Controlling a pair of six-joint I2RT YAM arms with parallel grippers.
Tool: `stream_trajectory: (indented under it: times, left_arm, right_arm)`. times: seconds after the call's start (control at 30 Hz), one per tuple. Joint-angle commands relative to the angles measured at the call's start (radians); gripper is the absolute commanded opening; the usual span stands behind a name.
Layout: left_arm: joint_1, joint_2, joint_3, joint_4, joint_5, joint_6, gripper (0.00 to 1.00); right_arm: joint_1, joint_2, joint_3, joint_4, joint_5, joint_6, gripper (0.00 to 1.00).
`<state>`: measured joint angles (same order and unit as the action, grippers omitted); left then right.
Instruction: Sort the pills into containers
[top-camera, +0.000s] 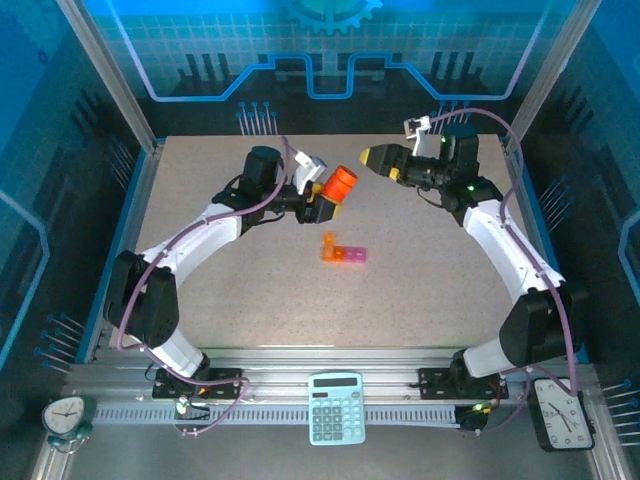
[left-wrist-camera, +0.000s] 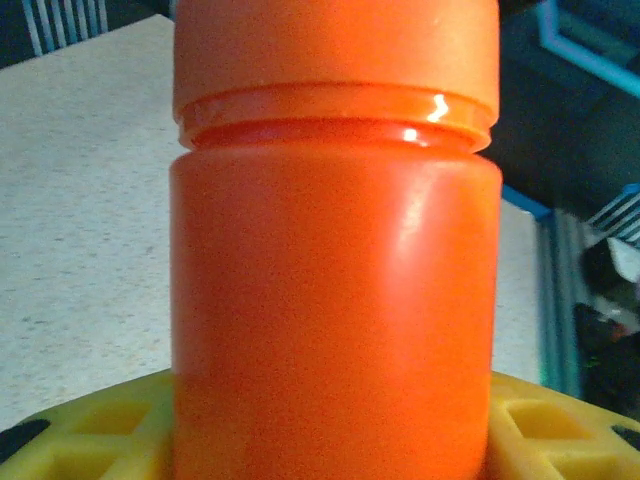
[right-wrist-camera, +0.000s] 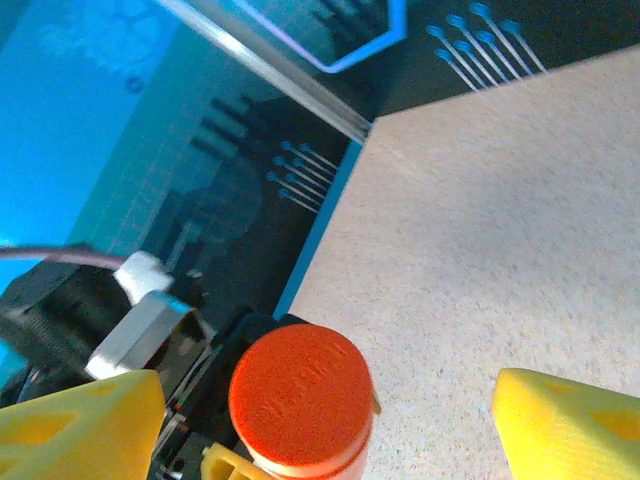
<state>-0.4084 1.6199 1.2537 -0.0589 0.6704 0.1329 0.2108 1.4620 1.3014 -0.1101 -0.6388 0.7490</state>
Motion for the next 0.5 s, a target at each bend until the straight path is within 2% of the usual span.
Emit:
stream_trajectory:
  times: [0.0, 0.17, 0.47]
  left_arm:
    - [-0.03, -0.026, -0.011, -0.02, -0.139, 0.1, 0.12]
    - [-0.052, -0.018, -0.003, -0.041, -0.19, 0.142, 0.12]
    - [-0.071, -0.002, 0.01, -0.05, -0.206, 0.153, 0.12]
  right_arm:
    - [0.047, 0.01, 0.002, -0.091, 0.129, 0.105, 0.86]
    - [0.104, 0.039, 0.043, -0.145, 0.164, 0.091, 0.87]
    - [0.152, 0.08, 0.054, -0.156, 0.174, 0.093, 0.84]
